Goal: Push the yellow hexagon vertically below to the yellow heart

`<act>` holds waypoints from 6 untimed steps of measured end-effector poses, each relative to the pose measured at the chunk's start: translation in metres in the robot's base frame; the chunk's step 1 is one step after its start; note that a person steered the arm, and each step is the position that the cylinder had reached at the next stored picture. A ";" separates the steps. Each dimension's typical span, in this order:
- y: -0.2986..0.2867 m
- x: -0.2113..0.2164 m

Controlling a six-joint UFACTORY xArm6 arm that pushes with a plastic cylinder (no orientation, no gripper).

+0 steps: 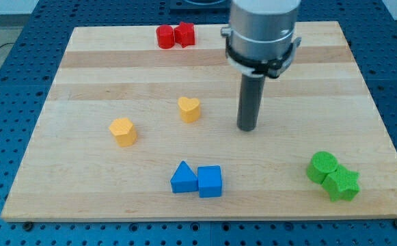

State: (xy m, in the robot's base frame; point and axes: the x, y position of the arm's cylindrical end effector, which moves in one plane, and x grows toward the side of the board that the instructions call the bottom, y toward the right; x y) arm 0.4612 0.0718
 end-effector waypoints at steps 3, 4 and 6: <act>-0.107 -0.029; -0.175 -0.020; -0.265 0.050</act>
